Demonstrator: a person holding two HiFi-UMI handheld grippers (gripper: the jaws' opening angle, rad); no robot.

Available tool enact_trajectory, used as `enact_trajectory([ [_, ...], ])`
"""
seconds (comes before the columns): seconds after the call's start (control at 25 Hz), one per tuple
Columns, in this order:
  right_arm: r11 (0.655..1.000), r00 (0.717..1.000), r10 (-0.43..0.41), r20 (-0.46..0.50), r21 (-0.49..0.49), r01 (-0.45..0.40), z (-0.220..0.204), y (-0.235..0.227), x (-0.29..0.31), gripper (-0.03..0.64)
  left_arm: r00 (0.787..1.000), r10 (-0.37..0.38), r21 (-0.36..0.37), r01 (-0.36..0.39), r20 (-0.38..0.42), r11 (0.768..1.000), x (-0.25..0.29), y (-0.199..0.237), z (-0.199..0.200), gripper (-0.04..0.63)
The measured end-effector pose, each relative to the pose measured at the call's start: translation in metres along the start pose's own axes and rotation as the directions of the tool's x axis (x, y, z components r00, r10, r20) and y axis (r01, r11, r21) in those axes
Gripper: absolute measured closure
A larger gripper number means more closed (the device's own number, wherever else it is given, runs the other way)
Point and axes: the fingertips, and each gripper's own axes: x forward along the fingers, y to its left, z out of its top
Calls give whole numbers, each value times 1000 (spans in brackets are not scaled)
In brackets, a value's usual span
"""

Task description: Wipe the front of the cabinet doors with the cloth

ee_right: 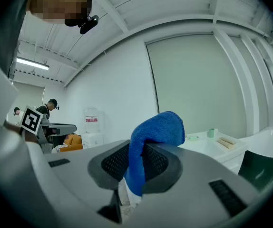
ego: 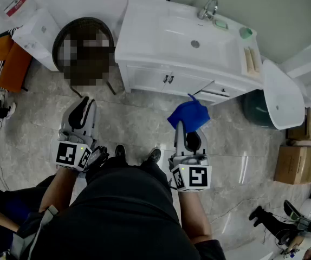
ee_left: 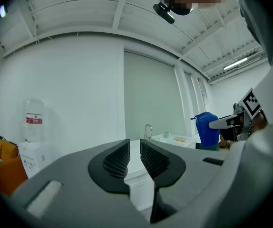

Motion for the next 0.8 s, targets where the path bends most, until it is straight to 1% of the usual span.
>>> enact_trajectory([
  [0.36, 1000, 1000, 7, -5, -2, -7, -9, -9, -1, 560, 1000, 10, -1, -10, -11, 1000, 4, -9, -6, 526],
  [0.48, 1000, 1000, 17, 9, 1, -17, -11, -14, -2, 560, 1000, 21, 5, -21, -16, 1000, 4, -13, -7, 526],
  [0.64, 999, 998, 46, 29, 3, -47, -16, -22, 2, 560, 998, 42, 28, -41, -37, 999, 5, -21, -10, 526],
  [0.8, 997, 997, 78, 21, 3, -78, -30, -35, 15, 558, 995, 69, 61, -65, -69, 996, 10, -30, -17, 526],
])
